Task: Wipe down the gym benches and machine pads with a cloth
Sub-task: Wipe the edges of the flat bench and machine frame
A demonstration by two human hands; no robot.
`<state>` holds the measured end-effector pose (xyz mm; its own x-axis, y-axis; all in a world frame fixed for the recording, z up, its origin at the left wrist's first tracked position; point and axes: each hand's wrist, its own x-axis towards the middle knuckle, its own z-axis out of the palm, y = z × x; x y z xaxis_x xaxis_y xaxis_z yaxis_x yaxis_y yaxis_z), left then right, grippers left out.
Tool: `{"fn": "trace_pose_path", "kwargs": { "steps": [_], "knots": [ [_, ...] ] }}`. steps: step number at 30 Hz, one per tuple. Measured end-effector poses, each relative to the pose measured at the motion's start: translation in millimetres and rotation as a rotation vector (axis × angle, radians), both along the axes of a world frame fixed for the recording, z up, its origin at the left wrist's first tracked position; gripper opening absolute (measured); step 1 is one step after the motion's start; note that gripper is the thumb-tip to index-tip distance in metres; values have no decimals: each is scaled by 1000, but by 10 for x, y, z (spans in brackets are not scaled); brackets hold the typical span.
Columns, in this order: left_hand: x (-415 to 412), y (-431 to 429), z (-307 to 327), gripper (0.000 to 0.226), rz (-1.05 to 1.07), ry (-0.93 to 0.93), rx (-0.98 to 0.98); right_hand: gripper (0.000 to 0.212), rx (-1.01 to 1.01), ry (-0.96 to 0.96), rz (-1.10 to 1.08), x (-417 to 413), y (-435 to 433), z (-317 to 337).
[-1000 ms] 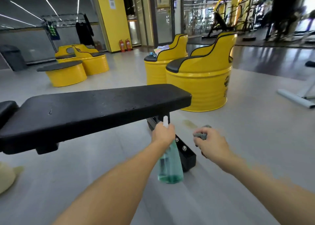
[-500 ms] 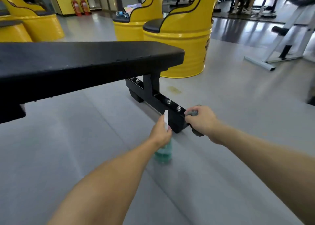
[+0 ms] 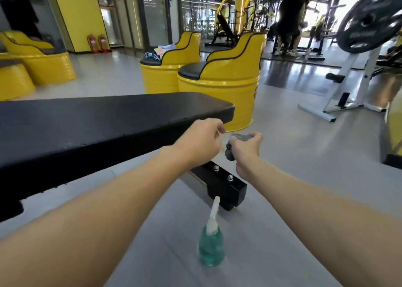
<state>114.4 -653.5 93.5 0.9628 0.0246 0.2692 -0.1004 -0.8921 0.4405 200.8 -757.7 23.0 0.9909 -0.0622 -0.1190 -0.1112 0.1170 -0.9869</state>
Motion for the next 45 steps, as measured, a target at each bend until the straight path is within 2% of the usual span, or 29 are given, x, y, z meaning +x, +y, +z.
{"fn": "trace_pose_path", "kwargs": {
  "steps": [2,4,5,7,10,12,14,17,23,26,28,30,32,34,36,39,41,43,45],
  "knots": [
    [113,2,316,36,13,-45,196,31,153,-40,-79,181,4,74],
    [294,91,486,42,100,83,419,23,215,-90,-79,383,46,131],
    [413,163,521,46,158,173,460,23,249,-97,-53,503,82,138],
    [630,295,512,53,243,326,458,36,223,-164,29,676,195,112],
    [886,320,367,61,308,434,509,44,-24,-365,60,717,375,8],
    [1001,274,250,52,343,442,662,40,-23,-451,20,759,465,-62],
    [1101,242,225,47,354,393,736,37,6,-493,-29,870,496,-117],
    [1207,284,244,45,340,372,713,35,26,-489,-130,1140,485,-192],
    [1200,322,226,44,331,348,732,32,16,-284,-253,1619,401,-244],
    [1221,359,226,44,314,314,730,25,25,-405,-222,1303,566,-331],
    [1213,362,209,44,300,294,742,22,-36,-534,-193,1085,618,-434],
    [1185,370,219,45,281,290,735,18,-75,-583,-167,1099,566,-455],
    [1135,403,253,44,252,279,716,16,-90,-535,-183,1309,481,-407],
    [1064,457,297,39,235,238,686,18,-89,-397,-224,1518,430,-362],
    [994,517,338,36,230,239,626,17,-73,-328,-280,1437,500,-346],
    [881,566,334,43,247,285,548,13,-35,-470,-257,723,795,-426],
    [810,555,331,45,283,311,572,16,-52,-563,-173,415,858,-533],
    [709,542,371,45,272,334,627,16,-93,-571,-155,573,778,-518],
    [560,582,419,39,252,332,623,23,-98,-487,-176,841,653,-428]
  ]
}}
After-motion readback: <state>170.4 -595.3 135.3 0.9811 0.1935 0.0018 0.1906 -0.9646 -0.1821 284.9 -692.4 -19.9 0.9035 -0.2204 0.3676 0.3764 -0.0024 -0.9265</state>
